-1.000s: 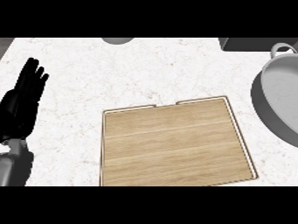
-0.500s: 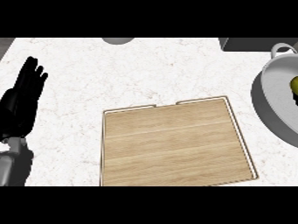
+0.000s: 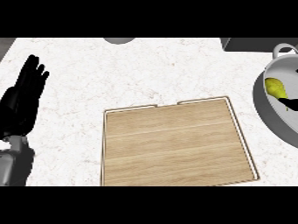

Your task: Pick the pear from the tray and place it in the pot

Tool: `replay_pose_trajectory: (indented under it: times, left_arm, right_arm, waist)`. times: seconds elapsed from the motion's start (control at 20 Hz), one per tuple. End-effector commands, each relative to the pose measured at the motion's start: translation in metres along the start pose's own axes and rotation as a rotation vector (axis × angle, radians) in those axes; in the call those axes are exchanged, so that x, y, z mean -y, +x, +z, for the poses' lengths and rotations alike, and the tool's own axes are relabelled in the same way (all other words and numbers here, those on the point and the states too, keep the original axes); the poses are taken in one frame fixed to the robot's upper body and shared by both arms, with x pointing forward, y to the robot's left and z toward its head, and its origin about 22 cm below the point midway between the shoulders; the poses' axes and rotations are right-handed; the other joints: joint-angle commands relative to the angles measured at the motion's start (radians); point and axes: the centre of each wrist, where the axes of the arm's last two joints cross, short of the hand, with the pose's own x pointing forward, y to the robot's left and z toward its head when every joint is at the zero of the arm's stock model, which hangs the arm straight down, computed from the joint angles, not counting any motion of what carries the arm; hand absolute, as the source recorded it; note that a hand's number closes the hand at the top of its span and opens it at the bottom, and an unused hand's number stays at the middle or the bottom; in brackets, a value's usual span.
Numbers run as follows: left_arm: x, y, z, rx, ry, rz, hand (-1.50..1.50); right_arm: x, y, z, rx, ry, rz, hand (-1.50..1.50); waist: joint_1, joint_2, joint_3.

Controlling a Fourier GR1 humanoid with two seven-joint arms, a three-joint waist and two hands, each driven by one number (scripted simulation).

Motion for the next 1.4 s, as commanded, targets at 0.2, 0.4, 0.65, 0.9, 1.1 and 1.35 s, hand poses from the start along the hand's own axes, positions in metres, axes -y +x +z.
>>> replay_pose_trajectory:
  times: [0.2,0.4,0.65,0.9,1.1,1.35]
  left_arm:
    - [0.004,-0.002,0.000,-0.003,0.010,0.002,0.00]
    - [-0.011,-0.011,-0.010,0.014,0.011,-0.010,0.00]
    - [0.008,-0.002,0.011,0.016,0.017,-0.009,0.00]
    - [0.001,-0.008,0.000,-0.001,0.006,0.006,0.00]
    - [0.005,0.008,-0.009,-0.004,0.015,0.013,0.00]
    - [0.000,-0.016,0.002,-0.002,0.020,0.004,0.00]
  right_arm:
    - [0.012,-0.004,-0.014,0.120,-0.052,-0.426,-1.50]
    - [0.036,-0.013,-0.019,0.089,-0.092,-0.556,-1.50]
    - [0.082,-0.075,0.012,0.078,-0.144,-0.618,-1.50]
    - [0.104,-0.088,0.017,0.052,-0.118,-0.661,-1.50]
    - [0.150,-0.102,0.029,0.071,-0.094,-0.657,-1.50]
    - [0.157,-0.137,0.066,0.098,-0.063,-0.647,-1.50]
  waist:
    - [-0.009,-0.002,0.001]
    - [-0.015,-0.002,-0.001]
    - [-0.015,-0.004,0.000]
    - [-0.014,-0.003,-0.001]
    - [-0.011,0.000,0.001]
    - [-0.017,-0.001,0.001]
